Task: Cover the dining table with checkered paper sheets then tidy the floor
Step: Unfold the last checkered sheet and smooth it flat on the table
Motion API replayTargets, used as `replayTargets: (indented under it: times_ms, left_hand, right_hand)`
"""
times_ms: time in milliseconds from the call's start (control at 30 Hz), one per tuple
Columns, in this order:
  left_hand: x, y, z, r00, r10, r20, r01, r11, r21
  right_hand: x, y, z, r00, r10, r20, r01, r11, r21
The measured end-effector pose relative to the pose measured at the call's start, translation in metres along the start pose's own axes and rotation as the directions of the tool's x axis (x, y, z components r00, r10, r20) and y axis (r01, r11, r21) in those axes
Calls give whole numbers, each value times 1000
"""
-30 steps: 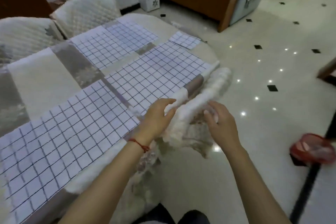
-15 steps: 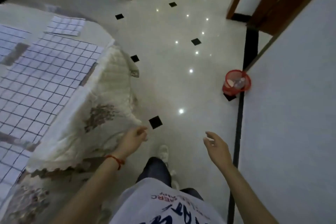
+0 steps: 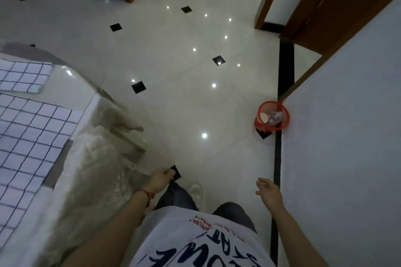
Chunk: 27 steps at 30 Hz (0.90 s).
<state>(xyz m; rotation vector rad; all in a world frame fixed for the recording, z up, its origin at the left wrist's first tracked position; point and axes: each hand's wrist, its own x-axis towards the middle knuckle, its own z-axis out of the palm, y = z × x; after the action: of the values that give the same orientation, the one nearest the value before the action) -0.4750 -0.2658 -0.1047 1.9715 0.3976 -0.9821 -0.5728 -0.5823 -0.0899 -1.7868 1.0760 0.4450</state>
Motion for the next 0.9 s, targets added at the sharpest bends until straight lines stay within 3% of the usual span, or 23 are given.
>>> replayTargets:
  times_ms: [200, 433, 600, 900]
  left_hand:
    - [67, 108, -40, 993, 84, -77, -91, 992, -88]
    - [128, 138, -71, 969, -175, -177, 115, 946, -303]
    - [130, 137, -75, 876, -420, -237, 199, 763, -614]
    - [134, 135, -80, 767, -612, -191, 145, 456, -878]
  right_hand:
    - [60, -50, -4, 998, 64, 19, -64, 998, 13]
    - [170, -164, -2, 990, -7, 139, 21, 994, -103]
    - [237, -286, 11, 945, -136, 296, 214, 945, -249]
    - [283, -451, 108, 788, -266, 556, 514, 781, -355]
